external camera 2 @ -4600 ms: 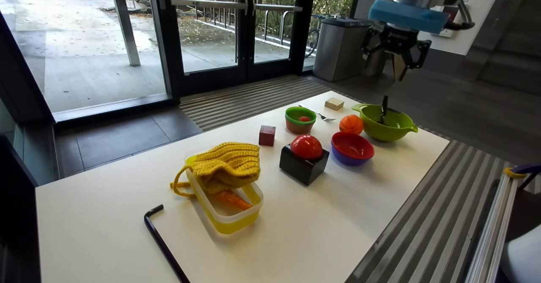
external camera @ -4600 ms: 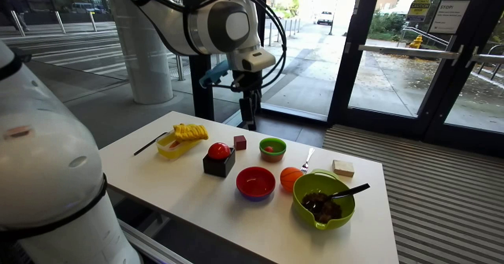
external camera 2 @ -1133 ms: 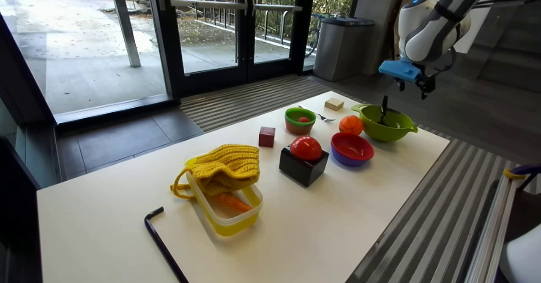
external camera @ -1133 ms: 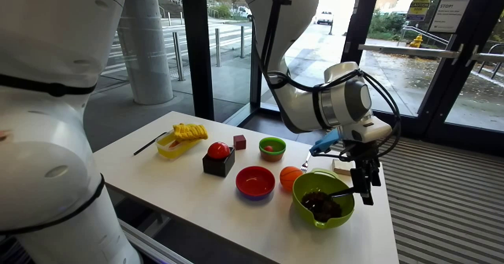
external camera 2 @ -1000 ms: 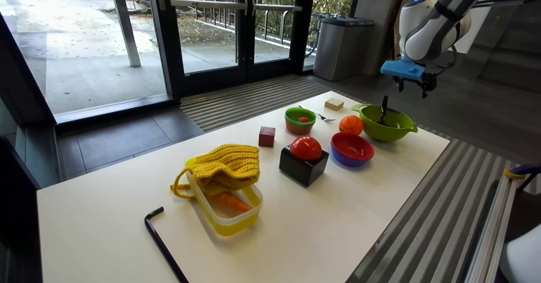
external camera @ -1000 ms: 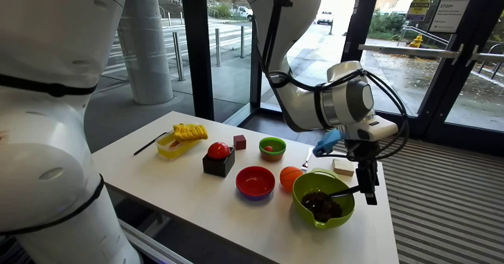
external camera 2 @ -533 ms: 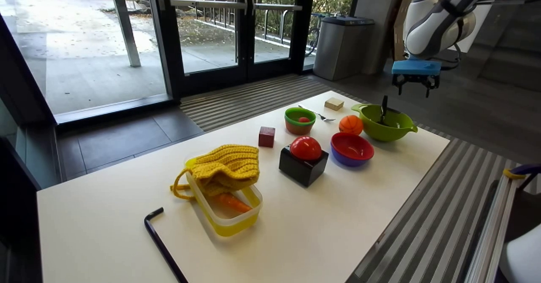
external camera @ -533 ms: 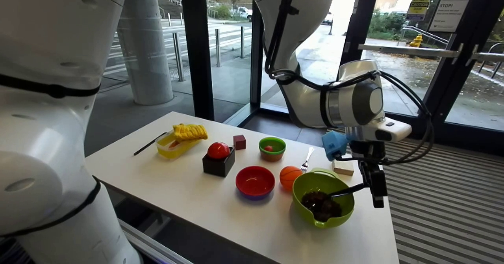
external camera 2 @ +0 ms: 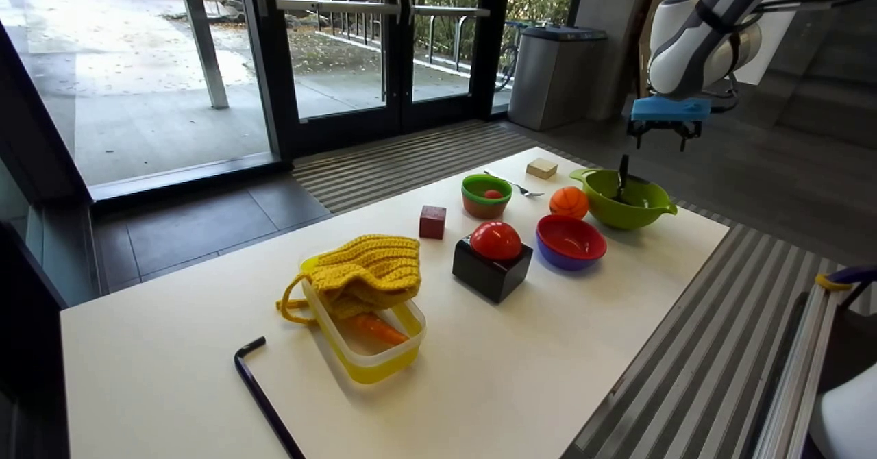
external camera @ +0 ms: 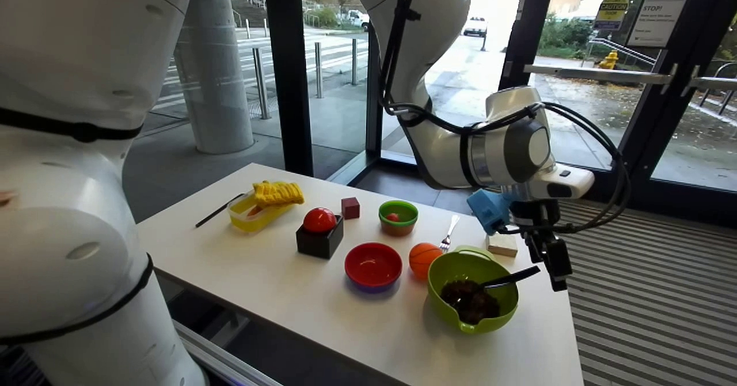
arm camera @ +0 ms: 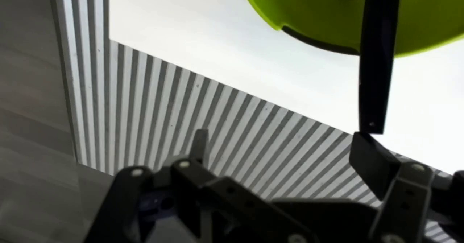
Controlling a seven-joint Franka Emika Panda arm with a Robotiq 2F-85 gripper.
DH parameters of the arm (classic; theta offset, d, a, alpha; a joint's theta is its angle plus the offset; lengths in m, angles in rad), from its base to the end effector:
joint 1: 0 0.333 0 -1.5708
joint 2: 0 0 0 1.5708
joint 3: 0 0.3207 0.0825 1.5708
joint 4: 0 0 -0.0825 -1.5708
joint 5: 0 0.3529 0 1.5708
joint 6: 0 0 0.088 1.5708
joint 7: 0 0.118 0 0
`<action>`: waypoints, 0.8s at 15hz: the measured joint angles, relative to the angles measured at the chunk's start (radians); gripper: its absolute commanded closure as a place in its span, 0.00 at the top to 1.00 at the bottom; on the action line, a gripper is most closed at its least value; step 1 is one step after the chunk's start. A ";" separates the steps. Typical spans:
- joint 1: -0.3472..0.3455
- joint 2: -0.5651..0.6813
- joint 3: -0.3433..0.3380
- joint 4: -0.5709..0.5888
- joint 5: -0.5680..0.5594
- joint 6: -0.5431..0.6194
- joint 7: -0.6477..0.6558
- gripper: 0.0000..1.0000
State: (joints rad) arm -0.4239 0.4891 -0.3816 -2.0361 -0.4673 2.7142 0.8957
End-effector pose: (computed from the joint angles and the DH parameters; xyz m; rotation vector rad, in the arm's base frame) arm 0.4355 -0.4176 0.2528 2.2296 -1.5769 0.2848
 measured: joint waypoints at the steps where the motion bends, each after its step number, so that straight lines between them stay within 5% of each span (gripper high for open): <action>1: 0.013 0.003 -0.011 -0.003 0.002 0.035 -0.042 1.00; 5: 0.013 0.008 0.000 -0.016 0.129 0.107 -0.287 1.00; 9: -0.113 0.010 0.159 -0.019 0.286 0.084 -0.550 1.00; 12: -0.116 0.020 0.167 -0.018 0.432 0.048 -0.734 1.00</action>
State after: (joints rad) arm -0.5397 0.5095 -0.2143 -2.0543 -0.0353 2.7623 0.1620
